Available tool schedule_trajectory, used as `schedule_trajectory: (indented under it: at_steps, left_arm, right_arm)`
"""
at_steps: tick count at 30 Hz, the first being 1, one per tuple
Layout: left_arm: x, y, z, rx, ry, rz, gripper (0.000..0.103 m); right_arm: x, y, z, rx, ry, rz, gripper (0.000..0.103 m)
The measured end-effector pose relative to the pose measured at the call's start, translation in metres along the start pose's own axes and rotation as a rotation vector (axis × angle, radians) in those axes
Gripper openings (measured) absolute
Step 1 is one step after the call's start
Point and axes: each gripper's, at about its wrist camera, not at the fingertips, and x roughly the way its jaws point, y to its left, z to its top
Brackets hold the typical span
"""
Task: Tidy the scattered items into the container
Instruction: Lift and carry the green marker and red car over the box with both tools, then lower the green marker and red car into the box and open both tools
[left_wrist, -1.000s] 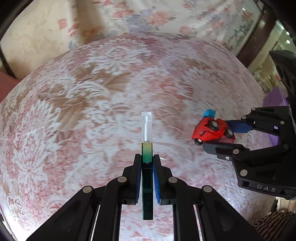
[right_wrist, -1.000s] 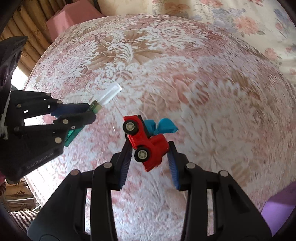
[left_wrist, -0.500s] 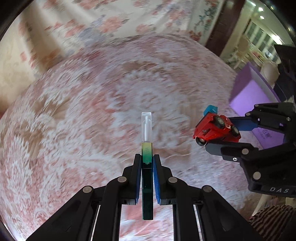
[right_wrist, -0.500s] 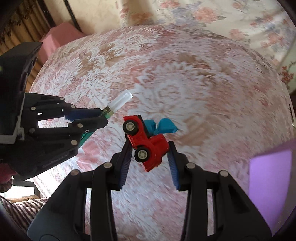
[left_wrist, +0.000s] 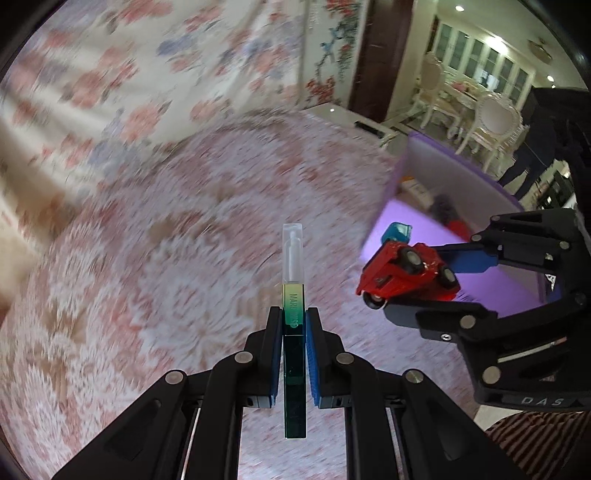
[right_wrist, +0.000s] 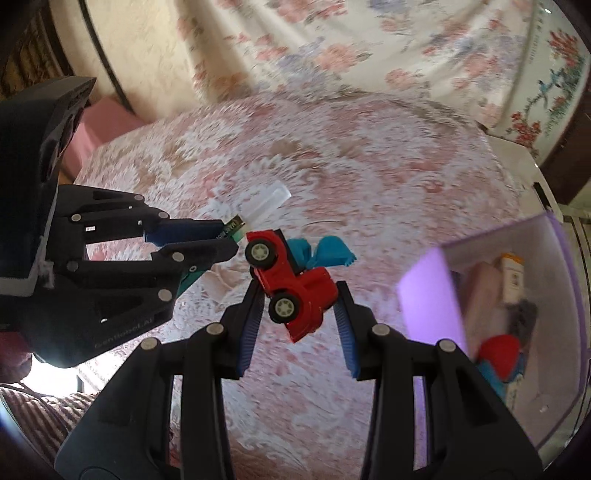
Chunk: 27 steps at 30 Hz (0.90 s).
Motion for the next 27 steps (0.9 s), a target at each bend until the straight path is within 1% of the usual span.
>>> schedule_trajectory:
  at_steps: [7, 17, 21, 27]
  left_arm:
    - [-0.003, -0.059, 0.032, 0.066, -0.015, -0.034, 0.012]
    - [0.013, -0.148, 0.064, 0.164, -0.019, -0.095, 0.012]
    - [0.023, -0.174, 0.071, 0.178, -0.012, -0.111, 0.012]
    - [0.031, -0.196, 0.081, 0.162, -0.010, -0.134, 0.012]
  right_arm:
    - [-0.037, -0.056, -0.018, 0.075, -0.045, -0.027, 0.042]
    - [-0.070, -0.128, -0.056, 0.153, -0.062, -0.074, 0.042]
    - [-0.075, -0.150, -0.064, 0.156, -0.057, -0.092, 0.042]
    - [-0.078, -0.181, -0.072, 0.155, -0.044, -0.109, 0.042]
